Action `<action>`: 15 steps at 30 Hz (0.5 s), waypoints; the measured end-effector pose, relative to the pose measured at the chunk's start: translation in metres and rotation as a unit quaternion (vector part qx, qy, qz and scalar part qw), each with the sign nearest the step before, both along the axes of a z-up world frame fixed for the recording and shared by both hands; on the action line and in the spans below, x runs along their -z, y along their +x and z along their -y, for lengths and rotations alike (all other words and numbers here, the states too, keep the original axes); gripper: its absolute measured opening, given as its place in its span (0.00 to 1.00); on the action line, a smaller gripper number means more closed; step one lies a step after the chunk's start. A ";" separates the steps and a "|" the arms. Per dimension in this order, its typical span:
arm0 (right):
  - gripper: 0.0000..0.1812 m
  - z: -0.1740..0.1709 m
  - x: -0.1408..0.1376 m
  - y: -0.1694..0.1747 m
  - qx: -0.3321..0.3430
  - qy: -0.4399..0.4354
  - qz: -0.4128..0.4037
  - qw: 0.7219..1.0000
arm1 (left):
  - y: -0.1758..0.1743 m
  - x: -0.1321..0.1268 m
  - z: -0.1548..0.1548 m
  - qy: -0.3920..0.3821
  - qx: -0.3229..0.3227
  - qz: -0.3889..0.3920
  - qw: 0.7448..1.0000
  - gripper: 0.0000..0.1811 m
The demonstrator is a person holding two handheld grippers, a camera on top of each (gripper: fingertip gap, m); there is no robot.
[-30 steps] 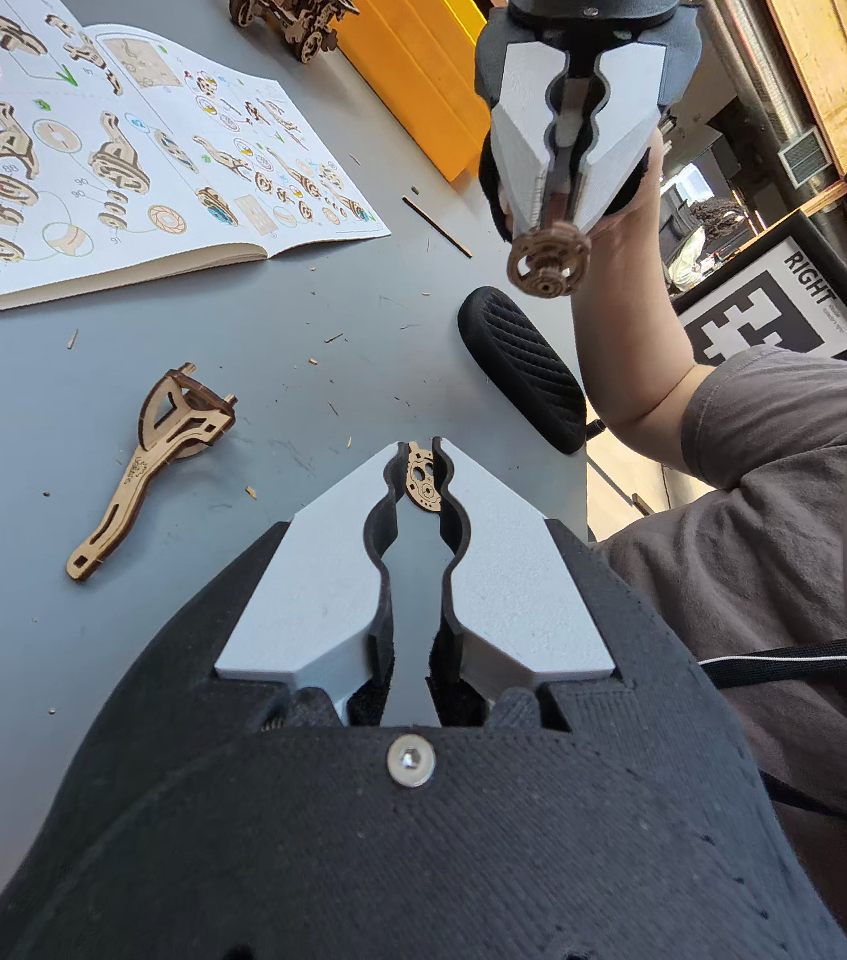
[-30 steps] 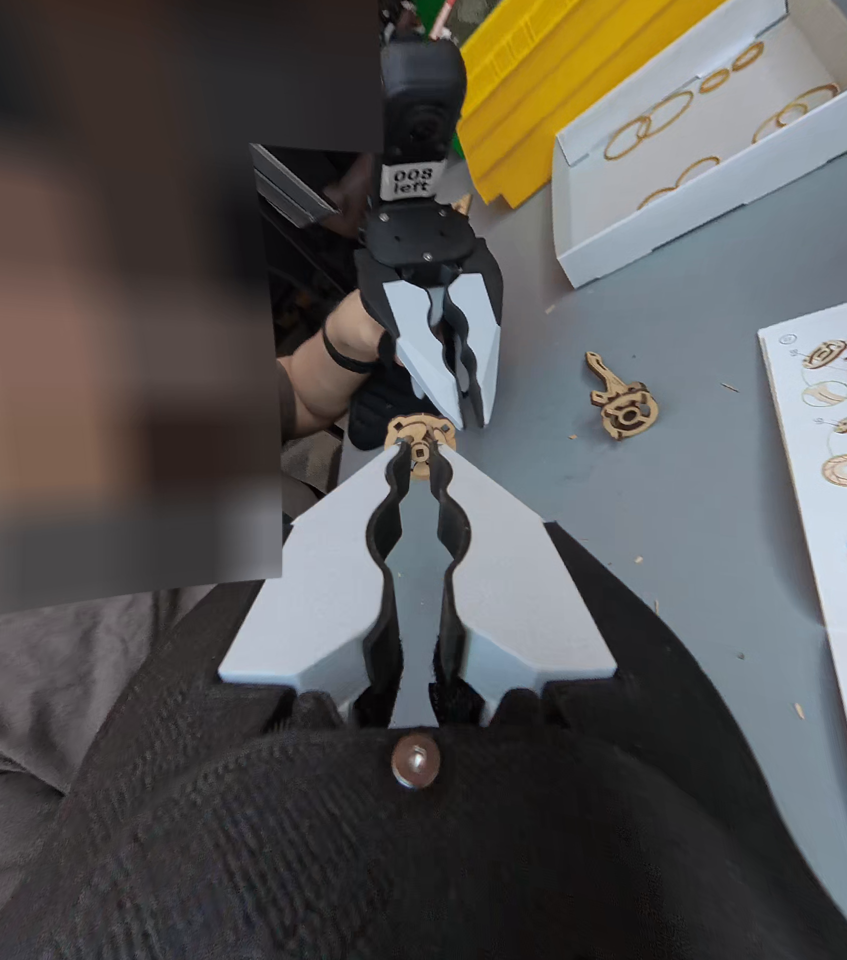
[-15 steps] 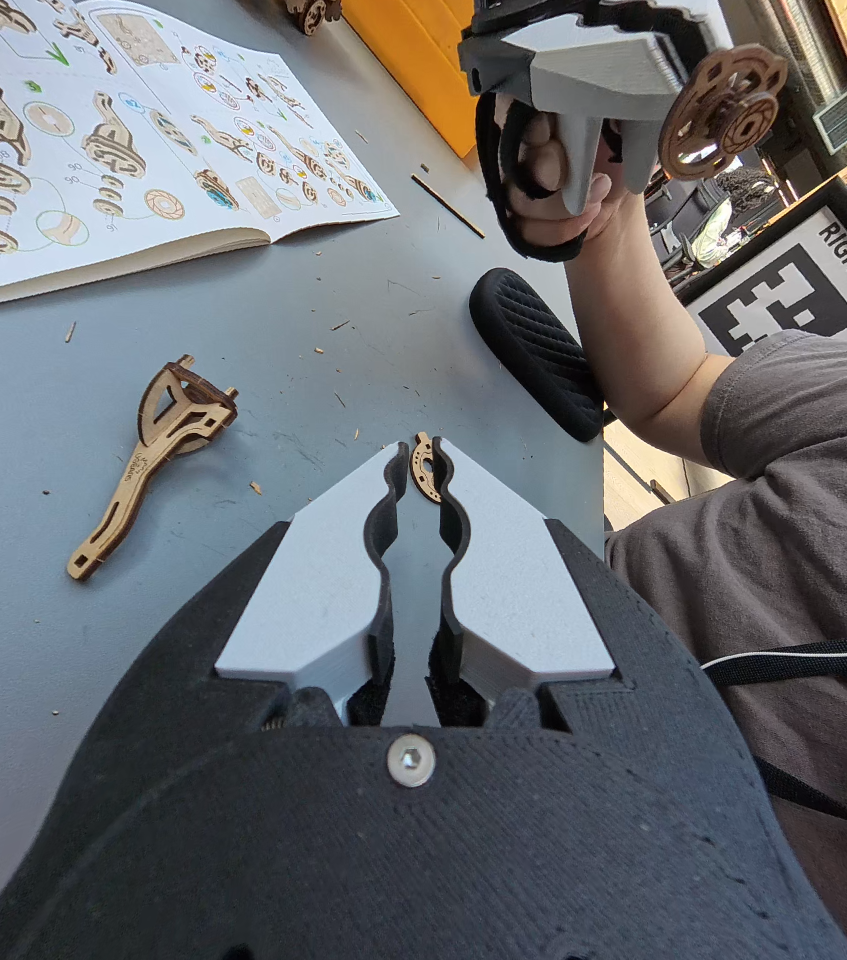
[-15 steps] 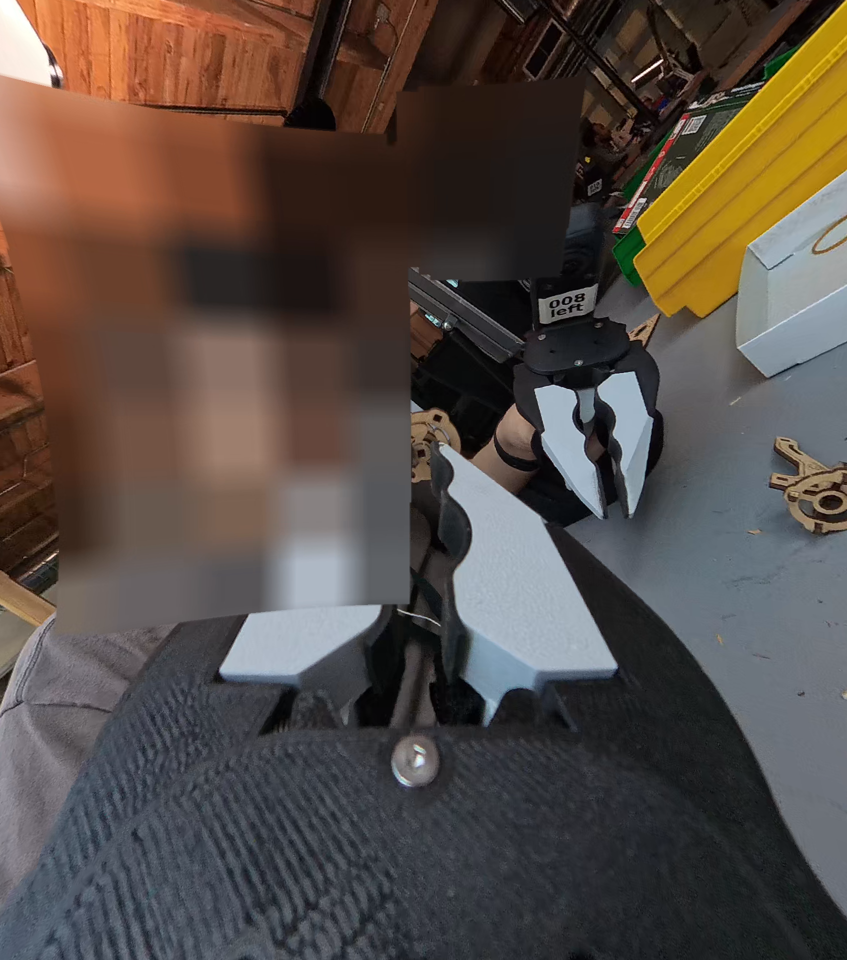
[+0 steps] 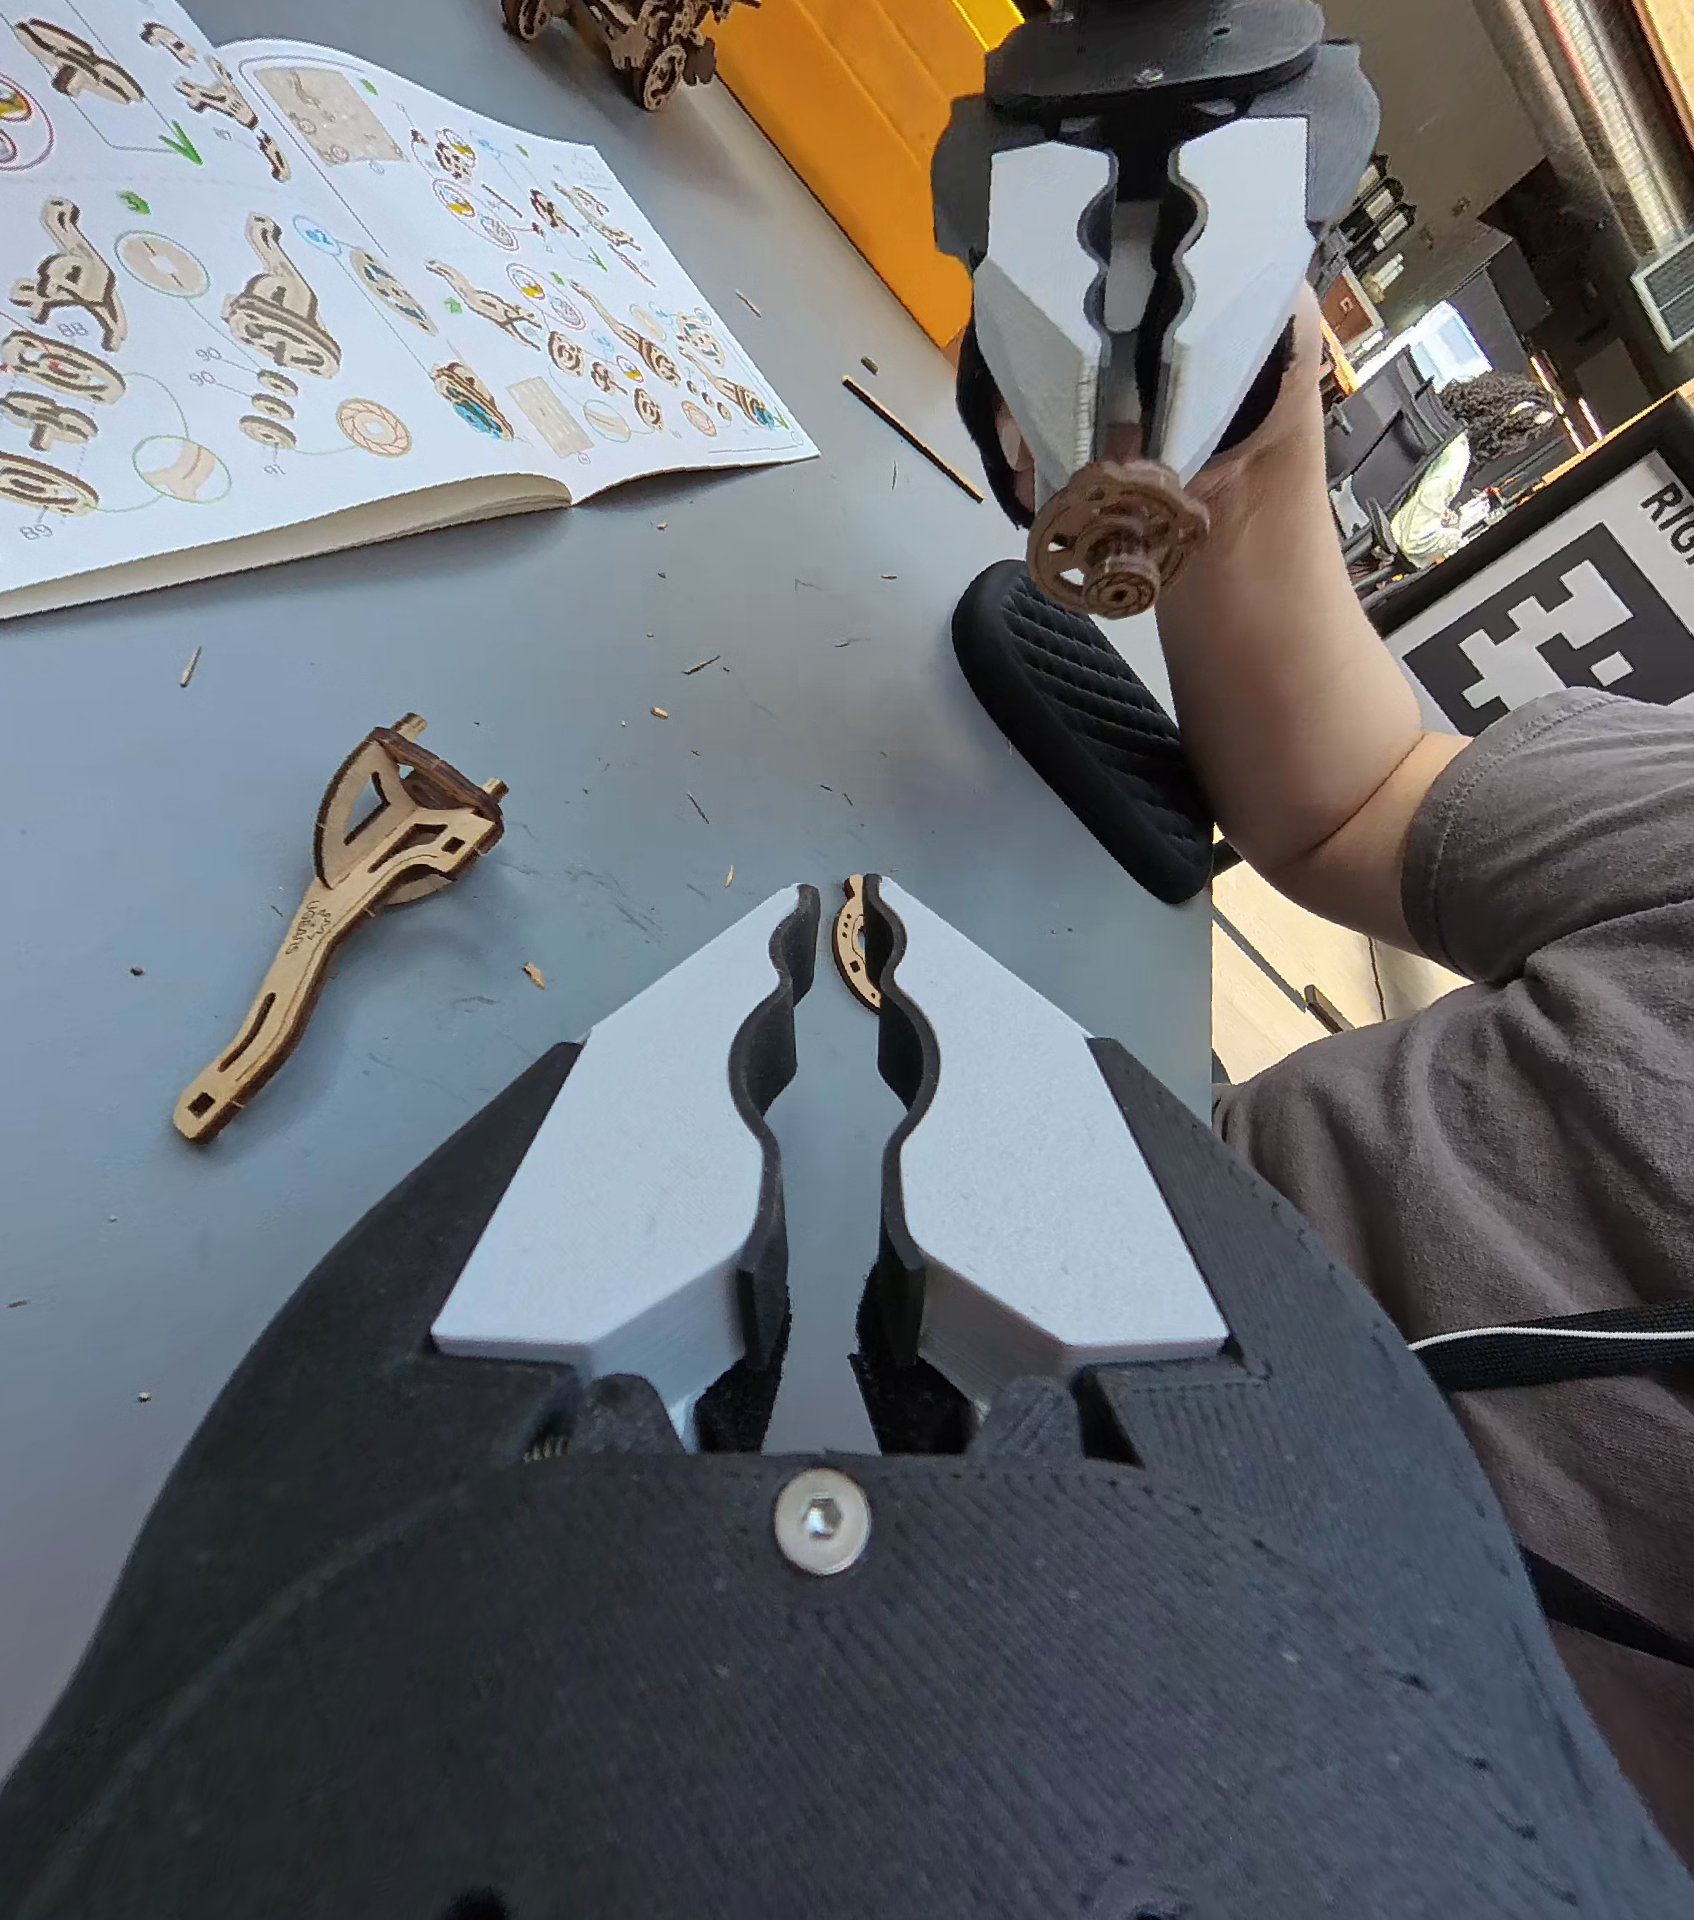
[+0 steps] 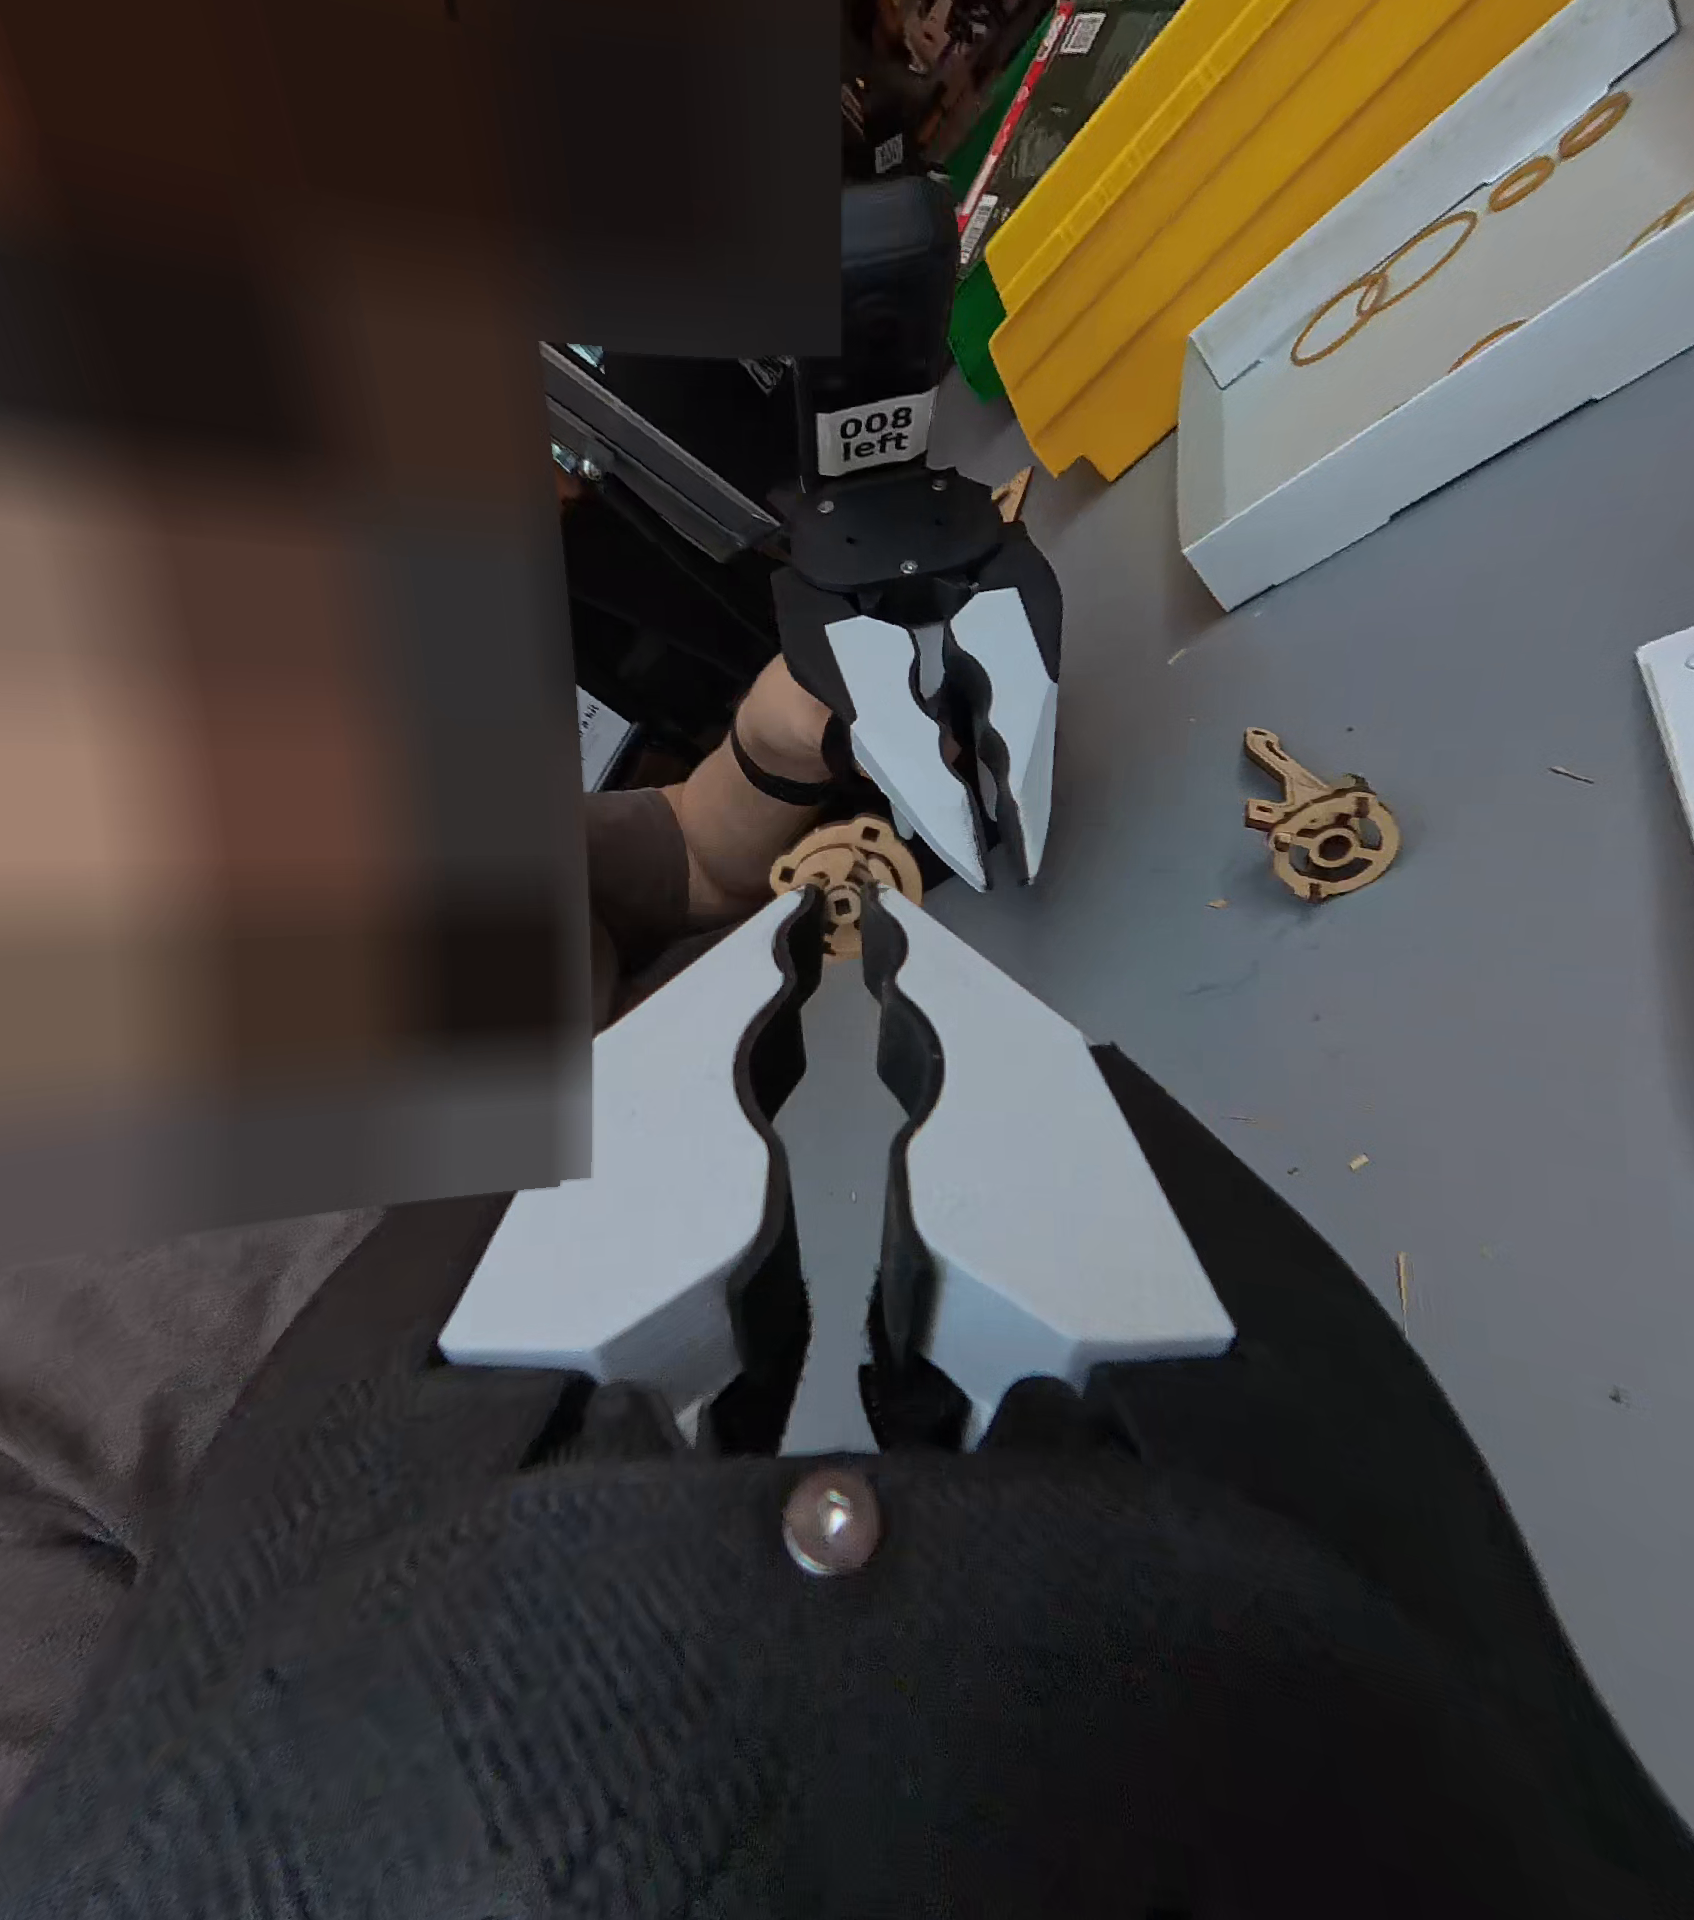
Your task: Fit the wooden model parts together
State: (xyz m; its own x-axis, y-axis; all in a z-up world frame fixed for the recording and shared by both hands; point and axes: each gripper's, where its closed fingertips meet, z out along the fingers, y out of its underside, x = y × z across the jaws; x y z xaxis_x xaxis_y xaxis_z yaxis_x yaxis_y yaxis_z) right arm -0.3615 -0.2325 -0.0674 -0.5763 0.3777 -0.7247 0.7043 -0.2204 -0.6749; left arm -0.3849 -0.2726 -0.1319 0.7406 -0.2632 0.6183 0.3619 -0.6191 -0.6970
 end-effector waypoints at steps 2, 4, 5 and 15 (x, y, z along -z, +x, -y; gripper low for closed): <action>0.03 0.005 0.005 0.000 -0.003 0.045 -0.002 0.999 | -0.001 0.001 0.000 0.000 -0.001 -0.001 1.000 0.04; 0.03 0.009 0.010 0.001 -0.005 0.081 -0.002 0.997 | 0.000 0.001 0.000 -0.001 0.001 -0.003 1.000 0.04; 0.03 0.011 0.012 0.000 -0.005 0.095 -0.002 0.996 | 0.000 0.002 0.000 -0.002 0.003 -0.004 1.000 0.04; 0.03 0.017 0.037 0.001 -0.008 0.188 0.011 0.982 | 0.001 0.007 -0.001 -0.010 0.005 -0.004 1.000 0.04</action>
State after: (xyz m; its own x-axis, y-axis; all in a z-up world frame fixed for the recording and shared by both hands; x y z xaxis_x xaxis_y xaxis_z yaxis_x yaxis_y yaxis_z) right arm -0.3608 -0.2493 -0.1039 -0.5705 0.6118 -0.5479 0.7207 0.0531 -0.6912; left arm -0.3836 -0.2720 -0.1384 0.7423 -0.2584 0.6183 0.3506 -0.6366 -0.6869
